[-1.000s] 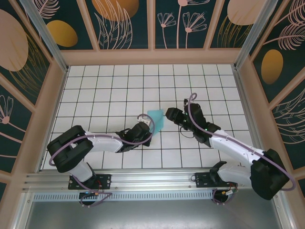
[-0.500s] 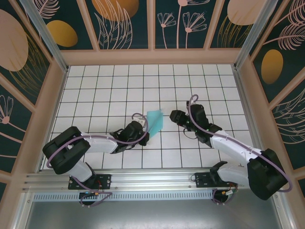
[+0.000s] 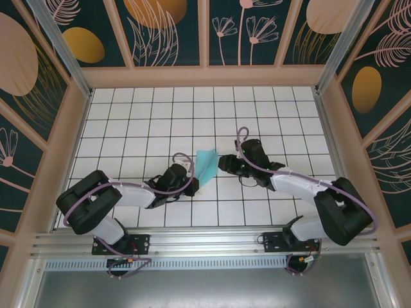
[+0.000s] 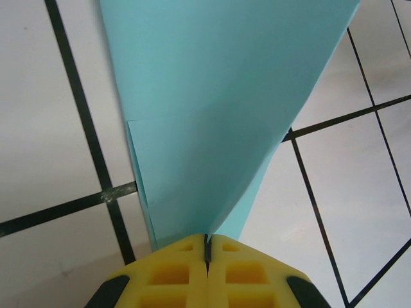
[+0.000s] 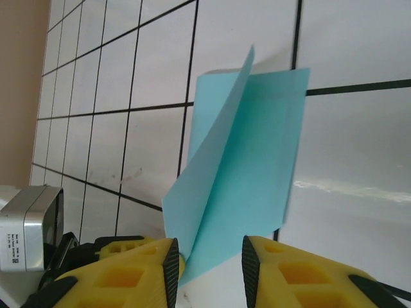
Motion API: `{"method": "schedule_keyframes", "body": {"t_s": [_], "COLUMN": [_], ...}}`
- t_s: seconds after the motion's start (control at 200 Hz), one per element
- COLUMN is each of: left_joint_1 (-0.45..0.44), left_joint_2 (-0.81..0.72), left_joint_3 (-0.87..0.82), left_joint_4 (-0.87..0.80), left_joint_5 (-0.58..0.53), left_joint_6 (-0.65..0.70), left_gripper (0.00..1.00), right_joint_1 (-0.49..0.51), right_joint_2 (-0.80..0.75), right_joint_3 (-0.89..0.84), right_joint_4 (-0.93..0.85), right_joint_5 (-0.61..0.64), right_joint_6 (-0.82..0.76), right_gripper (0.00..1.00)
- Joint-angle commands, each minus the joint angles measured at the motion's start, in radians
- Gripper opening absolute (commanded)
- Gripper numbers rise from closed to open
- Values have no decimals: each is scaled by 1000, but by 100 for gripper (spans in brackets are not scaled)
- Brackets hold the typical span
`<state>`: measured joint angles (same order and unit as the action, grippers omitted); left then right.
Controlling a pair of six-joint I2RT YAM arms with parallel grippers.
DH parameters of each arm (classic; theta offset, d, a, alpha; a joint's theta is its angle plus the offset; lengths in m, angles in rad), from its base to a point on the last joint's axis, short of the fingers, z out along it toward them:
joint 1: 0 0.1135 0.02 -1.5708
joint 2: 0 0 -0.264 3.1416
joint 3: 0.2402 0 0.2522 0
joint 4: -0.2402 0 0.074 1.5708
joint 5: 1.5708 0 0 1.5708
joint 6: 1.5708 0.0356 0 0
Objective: Fold a paper plane with a square sheet of paper (pick it up from the middle)
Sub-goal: Fourth fold the wing at the center of the table.
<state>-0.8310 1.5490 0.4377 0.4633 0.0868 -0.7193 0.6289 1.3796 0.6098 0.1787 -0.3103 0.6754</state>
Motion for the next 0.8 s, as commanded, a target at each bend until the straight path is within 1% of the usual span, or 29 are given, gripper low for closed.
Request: {"method": "schedule_keyframes", "body": {"t_s": [0.0,0.105,0.255,0.375,0.49,0.611,0.796], "left_joint_1": [9,17,25,35,44,49,50], "left_joint_2": [-25,-28,-42,-43,-45,-43,-52], "left_joint_3": [-20,-29,-40,-64,-89,-89,-118], "left_joint_4": [37,60,75,109,135,119,165], "left_joint_5": [22,49,59,71,70,62,63], "left_joint_6": [-51,-86,-118,-165,-210,-228,-283], "left_gripper": [0,0,0,0,0,0,0], "right_joint_1": [24,35,52,54,58,58,67], "right_joint_2": [71,142,196,234,256,275,312], "right_joint_3": [66,106,138,151,160,168,204], "right_joint_4": [54,69,85,107,116,117,111], "right_joint_5": [-66,-110,-117,-154,-162,-166,-187], "right_joint_6": [-33,-39,-39,-34,-32,-24,-29], "right_gripper": [32,27,27,25,24,24,24]}}
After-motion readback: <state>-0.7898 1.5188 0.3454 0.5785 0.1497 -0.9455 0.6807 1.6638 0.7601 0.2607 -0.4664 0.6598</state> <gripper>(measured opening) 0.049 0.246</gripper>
